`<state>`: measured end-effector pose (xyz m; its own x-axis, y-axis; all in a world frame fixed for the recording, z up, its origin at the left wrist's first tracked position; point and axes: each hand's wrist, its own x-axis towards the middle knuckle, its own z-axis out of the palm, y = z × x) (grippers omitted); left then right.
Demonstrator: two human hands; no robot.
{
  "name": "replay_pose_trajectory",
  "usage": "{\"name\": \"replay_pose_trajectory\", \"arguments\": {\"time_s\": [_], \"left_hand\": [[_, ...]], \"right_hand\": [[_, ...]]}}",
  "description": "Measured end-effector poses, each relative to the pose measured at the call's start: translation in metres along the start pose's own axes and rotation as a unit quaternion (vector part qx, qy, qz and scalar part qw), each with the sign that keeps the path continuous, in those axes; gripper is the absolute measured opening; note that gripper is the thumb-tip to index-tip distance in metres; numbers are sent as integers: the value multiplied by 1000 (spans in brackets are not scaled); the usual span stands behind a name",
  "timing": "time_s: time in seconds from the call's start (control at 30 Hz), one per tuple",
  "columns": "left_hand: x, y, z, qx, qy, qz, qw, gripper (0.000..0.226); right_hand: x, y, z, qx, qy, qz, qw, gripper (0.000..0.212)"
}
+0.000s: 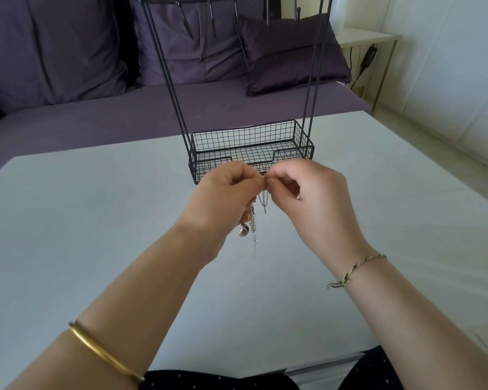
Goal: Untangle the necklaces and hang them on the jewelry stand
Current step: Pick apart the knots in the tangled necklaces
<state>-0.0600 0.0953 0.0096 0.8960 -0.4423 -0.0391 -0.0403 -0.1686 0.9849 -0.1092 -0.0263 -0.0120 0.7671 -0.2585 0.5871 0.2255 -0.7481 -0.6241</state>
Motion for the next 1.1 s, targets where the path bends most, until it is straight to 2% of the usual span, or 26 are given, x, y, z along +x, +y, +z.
{"name": "replay_pose_trajectory", "arguments": {"time_s": [0.27, 0.57, 0.73, 0.87, 1.1], "left_hand": [[-1, 1, -1, 4, -4, -12, 1000, 17], [-2, 1, -6, 30, 4, -3, 1000, 12], [-5, 5, -7, -39, -28, -30, 998, 10], [-5, 8, -7, -131, -57, -70, 987, 20], [-5, 8, -5, -106, -32, -63, 992, 22]], "right_hand": [[1, 2, 1, -21, 10, -23, 999, 5], [3, 7, 2, -29, -5, -79, 996, 10], [5, 8, 0, 5, -19, -89, 996, 10], [6, 7, -1, 37, -18, -79, 996, 10], [3, 4, 2, 105, 4, -49, 993, 9]]}}
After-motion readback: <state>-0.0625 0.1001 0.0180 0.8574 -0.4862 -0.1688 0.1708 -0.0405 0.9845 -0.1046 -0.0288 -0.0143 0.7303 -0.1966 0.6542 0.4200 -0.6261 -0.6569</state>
